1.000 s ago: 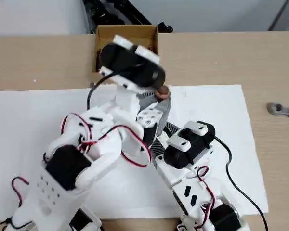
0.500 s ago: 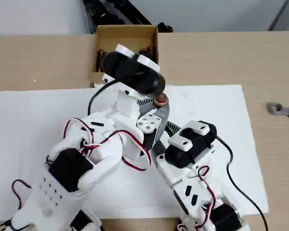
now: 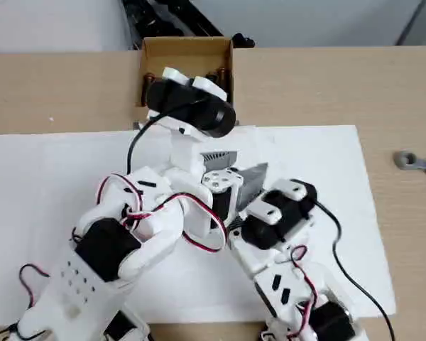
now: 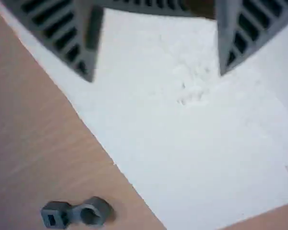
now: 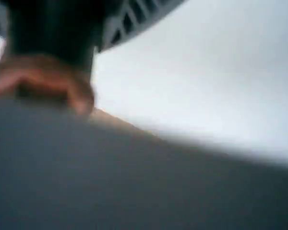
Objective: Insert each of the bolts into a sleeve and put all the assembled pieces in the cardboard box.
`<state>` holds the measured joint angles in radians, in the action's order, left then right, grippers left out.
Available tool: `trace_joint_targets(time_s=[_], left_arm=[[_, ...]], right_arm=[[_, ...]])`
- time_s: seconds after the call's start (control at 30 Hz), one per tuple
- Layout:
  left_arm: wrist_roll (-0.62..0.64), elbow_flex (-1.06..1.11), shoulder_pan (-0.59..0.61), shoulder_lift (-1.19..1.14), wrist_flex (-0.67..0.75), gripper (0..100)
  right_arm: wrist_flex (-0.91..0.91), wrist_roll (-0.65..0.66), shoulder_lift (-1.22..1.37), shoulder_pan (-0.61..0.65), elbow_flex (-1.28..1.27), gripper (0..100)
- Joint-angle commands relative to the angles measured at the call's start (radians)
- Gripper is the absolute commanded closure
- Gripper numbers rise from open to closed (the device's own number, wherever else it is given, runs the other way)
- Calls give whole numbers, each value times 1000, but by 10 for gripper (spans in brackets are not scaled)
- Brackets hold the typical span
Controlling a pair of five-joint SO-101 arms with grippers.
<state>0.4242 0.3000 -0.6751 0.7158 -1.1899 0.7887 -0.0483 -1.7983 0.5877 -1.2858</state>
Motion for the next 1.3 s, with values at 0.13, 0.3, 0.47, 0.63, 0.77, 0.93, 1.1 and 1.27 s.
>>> trace_joint_targets(time_s=[0.13,0.3,0.47,0.63,0.77,0.93,1.1,1.27], left_arm=[[8,-93,3,21,-51,811],[-69,-174,106,15,-61,849],[-235,-174,275,15,-66,993],[-333,-148,430,21,-137,994],[-345,-85,545,21,-172,994],[-417,41,689,23,-172,994],[-419,133,775,23,-172,994],[-416,191,832,23,-166,994]], right_arm=[[-28,-6,1,-10,17,995],[-28,-2,35,-10,74,995],[-31,-6,249,-35,267,995],[-163,-3,467,-87,400,995],[-280,-3,615,-87,453,995],[-421,-3,782,-87,494,995],[-604,-2,978,-133,535,995],[-742,-2,1181,-209,609,995]])
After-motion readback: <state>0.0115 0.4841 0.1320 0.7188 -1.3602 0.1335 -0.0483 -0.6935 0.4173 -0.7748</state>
